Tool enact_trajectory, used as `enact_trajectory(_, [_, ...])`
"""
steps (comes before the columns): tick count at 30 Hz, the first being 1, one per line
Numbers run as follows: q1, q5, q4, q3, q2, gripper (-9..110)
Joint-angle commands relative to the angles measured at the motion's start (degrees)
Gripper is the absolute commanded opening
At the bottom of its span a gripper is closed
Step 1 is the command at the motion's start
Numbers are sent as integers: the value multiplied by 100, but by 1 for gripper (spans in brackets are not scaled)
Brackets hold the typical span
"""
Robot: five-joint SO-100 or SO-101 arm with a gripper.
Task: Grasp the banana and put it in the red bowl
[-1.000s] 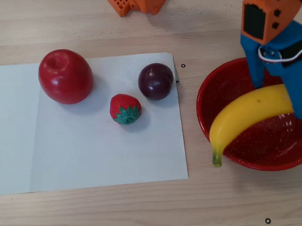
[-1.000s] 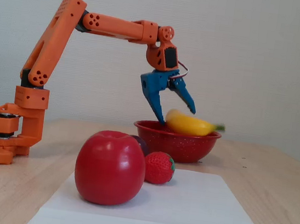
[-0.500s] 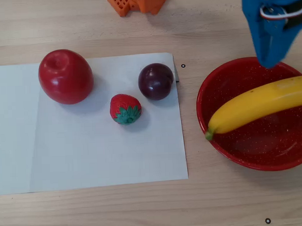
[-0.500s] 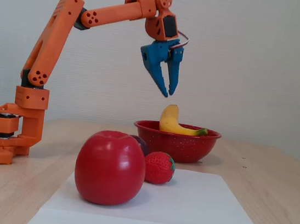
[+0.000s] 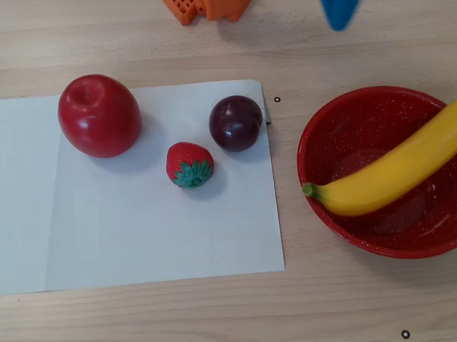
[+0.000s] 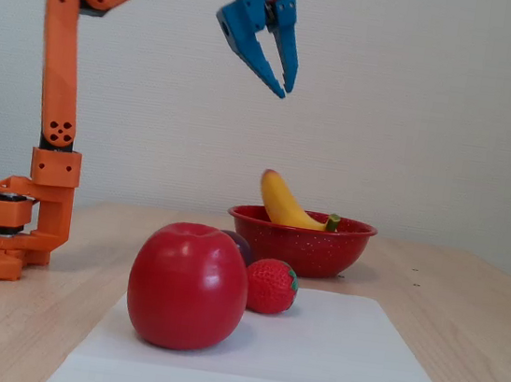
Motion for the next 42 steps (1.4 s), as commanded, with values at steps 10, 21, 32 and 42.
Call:
enact_trajectory(10, [-896, 316, -932, 2856, 3146, 0])
enact_trajectory(21, [-2021, 237, -2549, 6100, 5071, 0])
enact_trajectory(32, [-2250, 378, -4377, 9202, 6873, 0])
enact_trajectory(42, [-2065, 483, -5572, 11452, 8314, 0])
